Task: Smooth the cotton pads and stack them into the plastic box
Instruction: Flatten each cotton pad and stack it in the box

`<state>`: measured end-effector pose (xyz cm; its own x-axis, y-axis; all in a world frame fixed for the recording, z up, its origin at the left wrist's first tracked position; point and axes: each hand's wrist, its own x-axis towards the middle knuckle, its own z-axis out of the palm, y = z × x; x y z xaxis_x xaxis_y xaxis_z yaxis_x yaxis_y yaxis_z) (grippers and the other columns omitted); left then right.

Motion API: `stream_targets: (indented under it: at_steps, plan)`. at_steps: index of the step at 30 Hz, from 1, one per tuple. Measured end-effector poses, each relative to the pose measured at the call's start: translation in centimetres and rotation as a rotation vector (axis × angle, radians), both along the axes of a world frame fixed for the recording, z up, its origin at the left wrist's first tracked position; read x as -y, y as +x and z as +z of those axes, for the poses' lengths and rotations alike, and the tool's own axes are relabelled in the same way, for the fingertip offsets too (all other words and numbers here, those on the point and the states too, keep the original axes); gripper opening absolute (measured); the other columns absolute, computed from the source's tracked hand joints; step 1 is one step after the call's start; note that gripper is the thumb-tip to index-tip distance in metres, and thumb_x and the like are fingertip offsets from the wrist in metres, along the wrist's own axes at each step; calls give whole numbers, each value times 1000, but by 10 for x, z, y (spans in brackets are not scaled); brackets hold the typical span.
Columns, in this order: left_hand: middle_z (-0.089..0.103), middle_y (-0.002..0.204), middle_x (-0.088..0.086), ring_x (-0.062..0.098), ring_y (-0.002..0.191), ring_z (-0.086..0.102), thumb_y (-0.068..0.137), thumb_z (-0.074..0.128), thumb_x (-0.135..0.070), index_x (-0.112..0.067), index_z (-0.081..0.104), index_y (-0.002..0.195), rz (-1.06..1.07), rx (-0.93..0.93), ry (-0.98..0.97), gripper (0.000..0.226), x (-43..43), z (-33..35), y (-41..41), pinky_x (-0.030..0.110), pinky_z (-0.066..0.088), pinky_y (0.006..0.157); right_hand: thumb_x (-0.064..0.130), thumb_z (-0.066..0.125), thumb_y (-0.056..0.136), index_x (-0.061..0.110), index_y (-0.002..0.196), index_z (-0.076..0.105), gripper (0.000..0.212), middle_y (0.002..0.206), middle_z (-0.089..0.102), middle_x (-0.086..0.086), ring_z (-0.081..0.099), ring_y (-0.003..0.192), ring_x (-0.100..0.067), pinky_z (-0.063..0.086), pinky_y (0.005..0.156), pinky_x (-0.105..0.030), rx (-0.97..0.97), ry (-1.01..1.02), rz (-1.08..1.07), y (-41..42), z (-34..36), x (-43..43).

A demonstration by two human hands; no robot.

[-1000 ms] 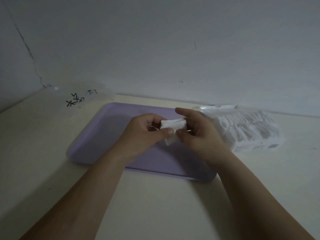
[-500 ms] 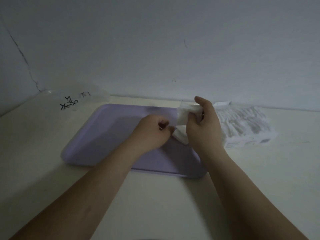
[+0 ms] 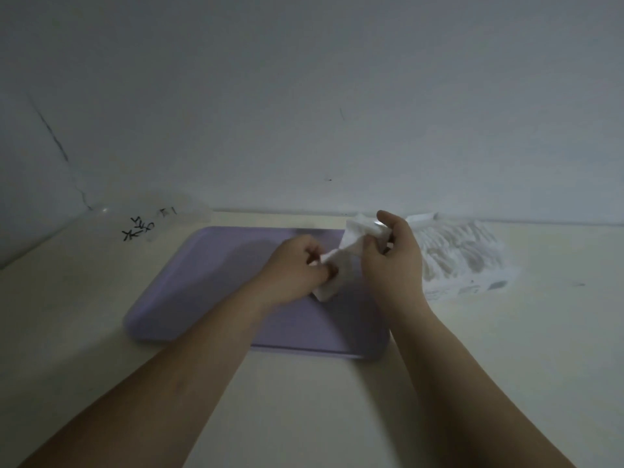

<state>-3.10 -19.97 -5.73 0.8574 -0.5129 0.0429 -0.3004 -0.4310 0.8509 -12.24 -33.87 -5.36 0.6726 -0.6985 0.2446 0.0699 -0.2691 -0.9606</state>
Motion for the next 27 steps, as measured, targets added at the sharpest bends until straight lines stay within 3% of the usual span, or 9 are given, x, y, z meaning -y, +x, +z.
stream_targets:
  at_steps: [2, 5, 6, 9, 11, 15, 21, 24, 27]
  plan:
    - [76, 94, 9, 20, 78, 67, 88, 79, -12, -11, 66, 114, -1, -241, -312, 30, -15, 5, -4, 30, 50, 61, 11, 54, 98, 30, 141, 54, 48, 117, 65, 9, 65, 100, -11, 49, 89, -18, -37, -15, 26, 1, -2, 0]
    - [76, 105, 10, 17, 89, 72, 98, 64, -3, -4, 66, 125, -73, -480, -616, 27, -27, 16, -16, 30, 59, 71, 12, 57, 97, 33, 133, 61, 42, 104, 69, 13, 69, 91, -9, 49, 75, -6, -48, 45, 76, 2, -2, -6]
    - [75, 105, 10, 17, 90, 72, 99, 62, -3, -3, 66, 124, -91, -514, -656, 25, -30, 19, -20, 31, 60, 73, 13, 60, 95, 34, 125, 66, 38, 97, 71, 11, 72, 86, -11, 53, 74, -10, -19, 76, 94, 3, -1, -10]
    - [76, 111, 15, 25, 97, 74, 98, 65, -5, -2, 66, 121, -74, -523, -691, 23, -26, 20, -31, 38, 62, 78, 12, 66, 83, 29, 111, 71, 33, 94, 76, -7, 74, 82, -23, 62, 80, -42, 52, 202, 176, 2, 3, -19]
    - [76, 115, 18, 32, 103, 75, 97, 68, -6, -4, 67, 120, -21, -478, -683, 24, -21, 19, -35, 45, 62, 84, 12, 62, 74, 19, 109, 71, 37, 100, 76, -15, 74, 91, -30, 62, 80, -46, 82, 264, 240, 0, 10, -23]
    - [77, 111, 17, 38, 107, 74, 90, 77, -17, -5, 69, 116, 46, -387, -674, 31, -13, 21, -41, 48, 62, 86, 12, 64, 81, 13, 105, 72, 25, 100, 78, -17, 73, 103, -42, 59, 89, -64, 118, 284, 271, -7, 19, -20]
    - [76, 111, 17, 28, 102, 74, 91, 78, -21, -7, 69, 114, 7, -368, -655, 28, -3, 24, -54, 35, 56, 74, 26, 65, 92, 12, 108, 76, 24, 114, 74, -22, 68, 115, -42, 52, 102, -64, 122, 362, 320, -22, 28, -13]
    - [76, 109, 17, 21, 93, 72, 96, 73, -18, -5, 68, 113, -4, -365, -652, 22, 0, 25, -60, 32, 54, 69, 31, 73, 83, 12, 110, 74, 33, 109, 77, -16, 73, 108, -34, 58, 97, -57, 123, 300, 335, -30, 27, -11]
    - [76, 110, 19, 23, 96, 72, 95, 73, -12, -5, 71, 111, -19, -349, -647, 17, -1, 23, -60, 31, 57, 72, 24, 74, 84, 17, 106, 73, 24, 100, 79, -10, 76, 99, -29, 61, 91, -54, 116, 192, 316, -33, 25, -11]
